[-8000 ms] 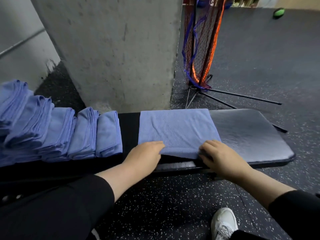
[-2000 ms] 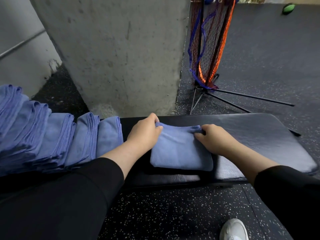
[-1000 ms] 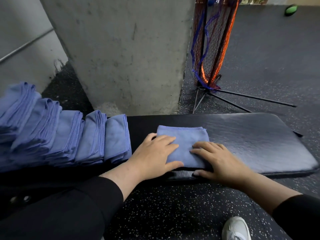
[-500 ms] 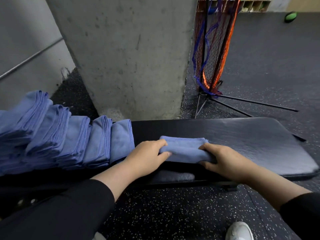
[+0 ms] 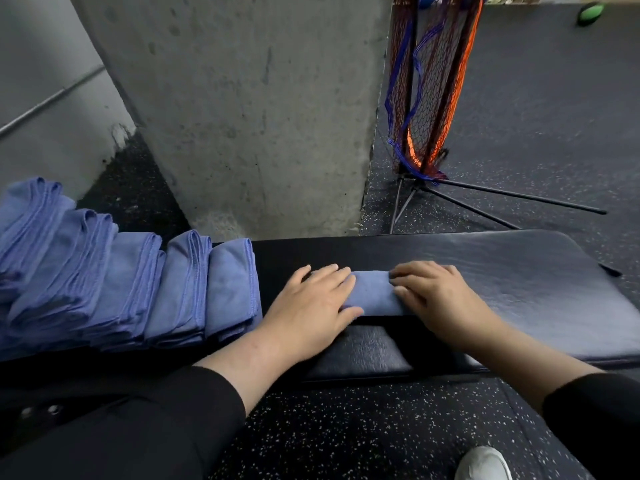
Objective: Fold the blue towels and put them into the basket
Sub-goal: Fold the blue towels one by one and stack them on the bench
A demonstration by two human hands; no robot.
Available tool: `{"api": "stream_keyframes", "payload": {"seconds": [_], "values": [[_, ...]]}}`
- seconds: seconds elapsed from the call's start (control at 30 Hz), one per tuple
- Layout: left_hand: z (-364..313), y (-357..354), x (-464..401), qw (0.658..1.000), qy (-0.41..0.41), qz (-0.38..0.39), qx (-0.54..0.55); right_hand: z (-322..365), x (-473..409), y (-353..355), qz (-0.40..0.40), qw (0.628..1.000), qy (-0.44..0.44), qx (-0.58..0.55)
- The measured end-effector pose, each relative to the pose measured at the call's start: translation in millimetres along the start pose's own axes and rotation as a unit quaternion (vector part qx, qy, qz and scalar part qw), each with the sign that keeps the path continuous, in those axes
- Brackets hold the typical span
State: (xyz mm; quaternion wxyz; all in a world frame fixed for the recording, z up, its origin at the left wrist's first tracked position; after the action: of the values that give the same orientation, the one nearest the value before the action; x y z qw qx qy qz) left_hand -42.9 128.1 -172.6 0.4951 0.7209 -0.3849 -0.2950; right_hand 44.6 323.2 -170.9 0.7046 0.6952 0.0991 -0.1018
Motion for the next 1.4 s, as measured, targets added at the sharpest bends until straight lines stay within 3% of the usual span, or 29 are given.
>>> {"api": "stream_keyframes", "payload": {"seconds": [0.07, 0.17, 0.3, 0.4, 0.47, 0.57, 0.63, 0.73, 0.87, 0.93, 1.17, 1.3, 1.4], "values": [[7.0, -8.4, 2.3, 0.999, 0.026, 0.037, -0.021, -6.3, 10.4, -9.9, 0.062, 0.998, 0.008, -0.029], [10.4, -11.1, 0.9, 0.999, 0.033, 0.029, -0.027, -13.9, 15.1, -19.8, 0.115, 0.992, -0.009, -0.049], [7.4, -3.8, -8.8, 0.998, 0.051, 0.008, -0.024, -16.8, 0.3, -10.9, 0.079, 0.980, -0.080, -0.164], [5.1, 16.6, -14.6, 0.989, 0.103, -0.036, 0.103, -16.4, -18.3, 13.5, 0.058, 0.929, -0.175, -0.321], [3.5, 29.4, -12.2, 0.940, 0.159, -0.055, 0.298, -13.7, -29.3, 30.7, 0.020, 0.877, -0.223, -0.425], [-5.8, 40.8, 2.1, 0.822, 0.202, -0.030, 0.531, -5.8, -41.0, 47.3, -0.037, 0.819, -0.294, -0.492], [-12.6, 47.1, 16.5, 0.770, 0.228, -0.009, 0.595, 10.3, -45.6, 51.4, -0.034, 0.755, -0.328, -0.566], [-18.3, 61.3, 39.2, 0.724, 0.254, -0.031, 0.641, 40.6, -48.0, 57.6, 0.004, 0.667, -0.348, -0.659], [-16.7, 78.5, 72.7, 0.677, 0.272, -0.091, 0.678, 81.0, -47.6, 63.5, 0.081, 0.607, -0.319, -0.724], [-11.2, 84.1, 89.3, 0.677, 0.278, -0.112, 0.673, 105.4, -48.1, 64.6, 0.111, 0.611, -0.300, -0.724], [19.7, 99.6, 135.0, 0.668, 0.287, -0.159, 0.668, 166.1, -78.3, 58.9, 0.100, 0.686, -0.304, -0.654], [50.6, 116.5, 160.8, 0.788, 0.300, -0.210, 0.495, 195.6, -112.0, 44.2, 0.118, 0.718, -0.299, -0.617], [70.7, 132.0, 183.2, 0.855, 0.318, -0.233, 0.338, 220.6, -144.1, 39.5, 0.123, 0.756, -0.276, -0.580]]}}
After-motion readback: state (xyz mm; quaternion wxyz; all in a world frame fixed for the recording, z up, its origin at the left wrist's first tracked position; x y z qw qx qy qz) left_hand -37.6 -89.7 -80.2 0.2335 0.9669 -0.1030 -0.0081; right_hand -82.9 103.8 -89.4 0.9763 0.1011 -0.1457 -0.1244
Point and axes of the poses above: each hand's wrist, its own x-axis away from the middle knuckle, its own y-axis out of the back of the hand, z = x × y, the point moved 4 cm from there along -x, towards the middle knuckle, and after that the axes turned 12 degrees about x, right-handed, at the moved point
